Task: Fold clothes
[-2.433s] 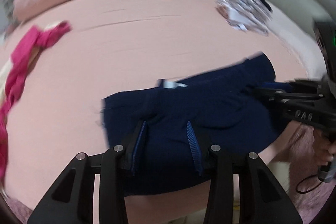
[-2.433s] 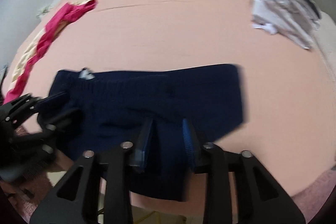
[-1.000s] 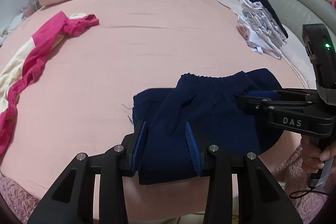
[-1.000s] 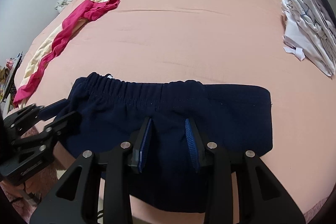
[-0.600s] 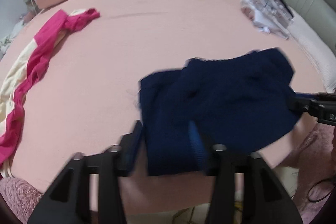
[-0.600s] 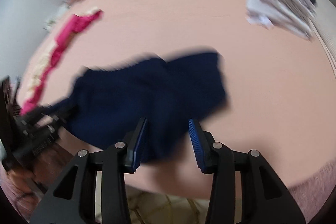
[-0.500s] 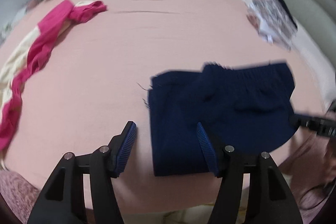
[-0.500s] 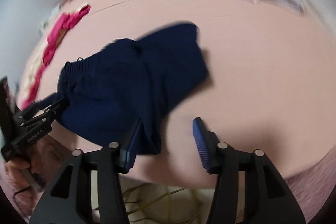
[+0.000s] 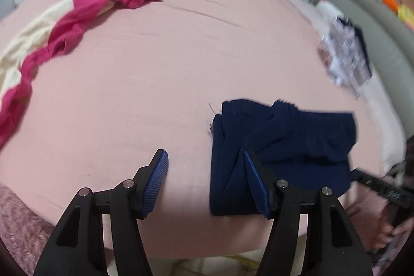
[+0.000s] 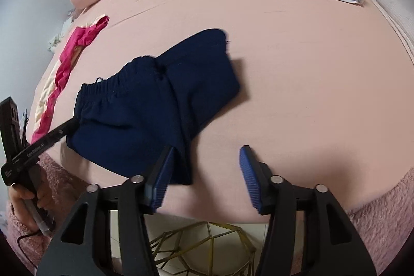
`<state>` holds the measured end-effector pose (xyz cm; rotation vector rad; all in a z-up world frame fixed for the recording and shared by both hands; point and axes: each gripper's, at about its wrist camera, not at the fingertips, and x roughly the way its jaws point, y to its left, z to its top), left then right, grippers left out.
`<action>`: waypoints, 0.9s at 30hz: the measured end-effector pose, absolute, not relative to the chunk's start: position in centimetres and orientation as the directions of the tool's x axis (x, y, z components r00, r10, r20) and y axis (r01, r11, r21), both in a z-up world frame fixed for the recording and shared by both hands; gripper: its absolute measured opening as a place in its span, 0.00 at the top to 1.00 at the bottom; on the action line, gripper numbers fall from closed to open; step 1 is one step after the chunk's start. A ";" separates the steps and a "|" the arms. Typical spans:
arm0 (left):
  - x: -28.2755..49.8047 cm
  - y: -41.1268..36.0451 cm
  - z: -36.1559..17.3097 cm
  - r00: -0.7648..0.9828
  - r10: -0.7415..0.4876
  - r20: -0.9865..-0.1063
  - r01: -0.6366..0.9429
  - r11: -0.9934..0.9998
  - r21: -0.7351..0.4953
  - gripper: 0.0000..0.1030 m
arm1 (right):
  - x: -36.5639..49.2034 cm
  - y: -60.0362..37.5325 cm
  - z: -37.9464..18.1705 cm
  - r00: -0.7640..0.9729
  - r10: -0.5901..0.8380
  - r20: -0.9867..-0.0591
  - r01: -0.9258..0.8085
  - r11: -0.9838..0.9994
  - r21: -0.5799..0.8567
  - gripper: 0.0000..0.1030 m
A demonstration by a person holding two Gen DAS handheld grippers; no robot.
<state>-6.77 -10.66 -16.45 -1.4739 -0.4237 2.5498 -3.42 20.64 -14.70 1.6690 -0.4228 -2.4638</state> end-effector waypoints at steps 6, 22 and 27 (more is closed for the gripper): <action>-6.9 -10.4 -16.7 -0.487 0.406 -0.774 -0.022 -0.891 -0.454 0.39 | -4.3 21.1 -14.6 -0.414 -0.402 -0.817 -0.059 -0.883 0.465 0.44; -8.1 -9.0 -18.6 -0.418 0.542 -0.729 -0.071 -0.819 -0.569 0.40 | -5.8 18.6 -16.0 -0.345 -0.393 -0.852 -0.065 -0.896 0.439 0.38; -8.2 -9.1 -18.9 -0.415 0.519 -0.747 -0.058 -0.835 -0.548 0.56 | -5.7 17.7 -16.0 -0.330 -0.383 -0.863 -0.022 -0.910 0.413 0.40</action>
